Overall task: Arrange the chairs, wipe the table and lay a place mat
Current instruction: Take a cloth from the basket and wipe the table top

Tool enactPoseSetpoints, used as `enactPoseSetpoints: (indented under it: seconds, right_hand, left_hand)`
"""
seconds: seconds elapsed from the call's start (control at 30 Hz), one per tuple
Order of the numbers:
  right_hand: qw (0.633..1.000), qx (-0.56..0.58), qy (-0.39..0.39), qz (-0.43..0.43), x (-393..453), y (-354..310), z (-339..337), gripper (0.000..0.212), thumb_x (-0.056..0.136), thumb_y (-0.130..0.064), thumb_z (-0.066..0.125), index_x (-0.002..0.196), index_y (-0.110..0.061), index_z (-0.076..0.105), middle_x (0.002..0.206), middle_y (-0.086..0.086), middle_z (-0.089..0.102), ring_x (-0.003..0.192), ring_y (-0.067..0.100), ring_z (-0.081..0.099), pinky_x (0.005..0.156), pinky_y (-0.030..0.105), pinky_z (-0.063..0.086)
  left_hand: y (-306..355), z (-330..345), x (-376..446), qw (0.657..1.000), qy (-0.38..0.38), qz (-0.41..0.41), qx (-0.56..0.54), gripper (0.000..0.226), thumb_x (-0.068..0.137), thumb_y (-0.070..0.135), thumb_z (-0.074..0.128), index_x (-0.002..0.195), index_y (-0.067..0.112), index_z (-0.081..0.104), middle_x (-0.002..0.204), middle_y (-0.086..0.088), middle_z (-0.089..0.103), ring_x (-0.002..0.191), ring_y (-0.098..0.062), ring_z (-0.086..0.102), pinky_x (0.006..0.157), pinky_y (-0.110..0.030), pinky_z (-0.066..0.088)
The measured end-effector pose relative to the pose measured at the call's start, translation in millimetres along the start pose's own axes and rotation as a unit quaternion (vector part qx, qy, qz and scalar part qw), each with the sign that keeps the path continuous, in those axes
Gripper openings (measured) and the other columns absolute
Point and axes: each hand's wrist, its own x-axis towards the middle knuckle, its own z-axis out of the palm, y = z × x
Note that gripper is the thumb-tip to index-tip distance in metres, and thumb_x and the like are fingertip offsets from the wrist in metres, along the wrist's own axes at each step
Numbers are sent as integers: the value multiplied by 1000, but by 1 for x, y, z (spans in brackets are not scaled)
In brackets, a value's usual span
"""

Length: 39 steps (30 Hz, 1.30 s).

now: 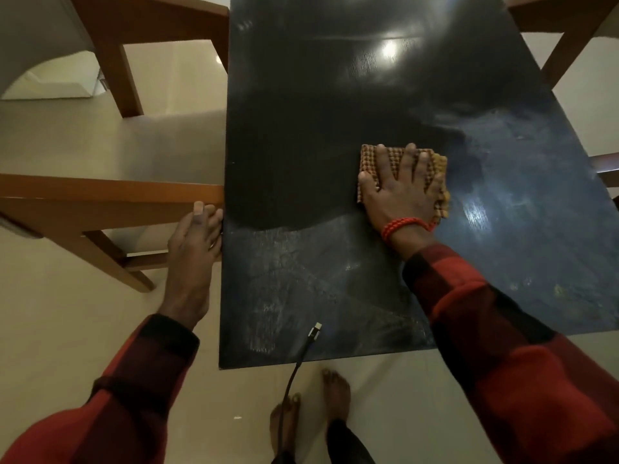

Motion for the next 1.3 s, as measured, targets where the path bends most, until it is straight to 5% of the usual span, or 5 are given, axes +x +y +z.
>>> enactPoseSetpoints:
  seconds: [0.3, 0.57, 0.97, 1.3]
  right_hand:
    - [982, 34, -9, -185, -106, -131, 42, 66, 99, -62, 27, 160, -40, 13, 171, 7, -5, 156, 33, -7, 121, 61, -9]
    - [981, 56, -17, -185, -184, -137, 56, 64, 102, -59, 28, 160, -40, 10, 170, 7, -10, 156, 31, -12, 121, 60, -9]
    - [988, 1, -26, -151, -84, -184, 44, 60, 102, -59, 18, 160, -44, 7, 170, 8, -6, 155, 36, -8, 114, 73, -3]
    - [985, 1, -61, -164, -49, -198, 37, 63, 101, -61, 20, 160, -44, 4, 170, 6, -11, 154, 36, -13, 113, 73, -9]
  left_hand:
    - [1, -8, 3, 998, -23, -34, -47, 78, 95, 73, 33, 149, 17, 42, 146, -5, 56, 129, -14, 57, 109, -35, 44]
    - [-5, -21, -12, 995, -33, -58, -80, 79, 94, 71, 34, 153, 18, 36, 149, -7, 53, 130, -17, 56, 110, -38, 43]
    - [0, -32, 1, 984, -46, -91, -143, 79, 97, 70, 35, 153, 14, 34, 122, -7, 67, 118, -22, 66, 108, -43, 49]
    - [-9, -38, -18, 987, -44, -86, -126, 76, 97, 69, 36, 150, 15, 37, 133, -13, 64, 118, -20, 67, 107, -41, 50]
